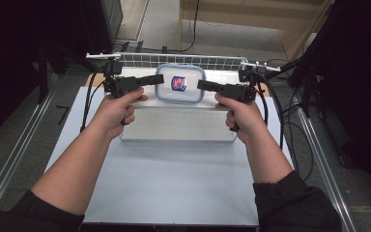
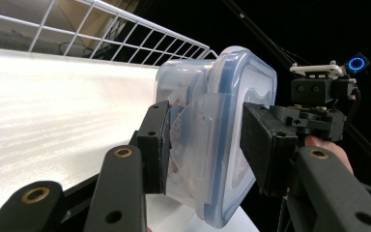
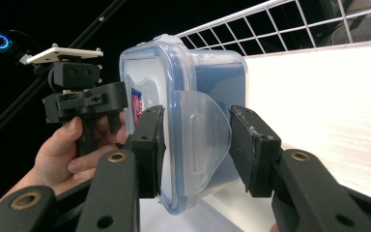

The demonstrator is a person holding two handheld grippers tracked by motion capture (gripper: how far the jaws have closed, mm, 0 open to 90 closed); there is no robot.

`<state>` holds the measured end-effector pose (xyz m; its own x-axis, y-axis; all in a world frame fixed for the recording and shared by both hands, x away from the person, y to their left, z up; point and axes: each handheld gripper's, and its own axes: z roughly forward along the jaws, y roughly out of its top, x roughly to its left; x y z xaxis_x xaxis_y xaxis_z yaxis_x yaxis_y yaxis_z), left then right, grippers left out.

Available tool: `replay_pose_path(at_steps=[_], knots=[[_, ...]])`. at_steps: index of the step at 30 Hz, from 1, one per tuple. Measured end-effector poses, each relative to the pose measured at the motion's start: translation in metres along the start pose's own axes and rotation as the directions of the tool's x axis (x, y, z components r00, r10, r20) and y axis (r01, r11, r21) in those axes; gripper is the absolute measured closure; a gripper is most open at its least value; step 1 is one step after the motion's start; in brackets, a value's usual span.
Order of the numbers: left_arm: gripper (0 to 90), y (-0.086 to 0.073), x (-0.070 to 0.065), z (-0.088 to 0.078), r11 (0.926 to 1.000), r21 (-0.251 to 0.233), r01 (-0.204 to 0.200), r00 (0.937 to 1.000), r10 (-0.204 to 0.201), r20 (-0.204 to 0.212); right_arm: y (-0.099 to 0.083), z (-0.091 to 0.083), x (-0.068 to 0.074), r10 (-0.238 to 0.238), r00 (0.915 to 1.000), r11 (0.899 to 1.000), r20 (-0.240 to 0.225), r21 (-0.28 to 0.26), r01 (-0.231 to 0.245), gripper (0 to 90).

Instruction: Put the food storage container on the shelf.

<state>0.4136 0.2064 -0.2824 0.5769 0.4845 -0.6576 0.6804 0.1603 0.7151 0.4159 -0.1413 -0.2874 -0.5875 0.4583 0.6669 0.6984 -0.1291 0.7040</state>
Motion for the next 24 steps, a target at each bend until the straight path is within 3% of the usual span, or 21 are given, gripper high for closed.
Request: replay_pose_path(at_steps=[13,24], knots=[[56.8,0.0,0.001,-0.001,0.9969,0.034,0.07,0.9975,-0.07,-0.013,0.0,0.002,-0.006,0.075,0.997,0.996,-0.017,0.045,-0.075,58.9],[56.4,0.001,0.003,0.002,0.9974,0.013,0.071,0.9972,-0.07,-0.027,0.001,0.005,-0.011,0.109,0.994,0.994,-0.012,0.027,-0.108,58.3]])
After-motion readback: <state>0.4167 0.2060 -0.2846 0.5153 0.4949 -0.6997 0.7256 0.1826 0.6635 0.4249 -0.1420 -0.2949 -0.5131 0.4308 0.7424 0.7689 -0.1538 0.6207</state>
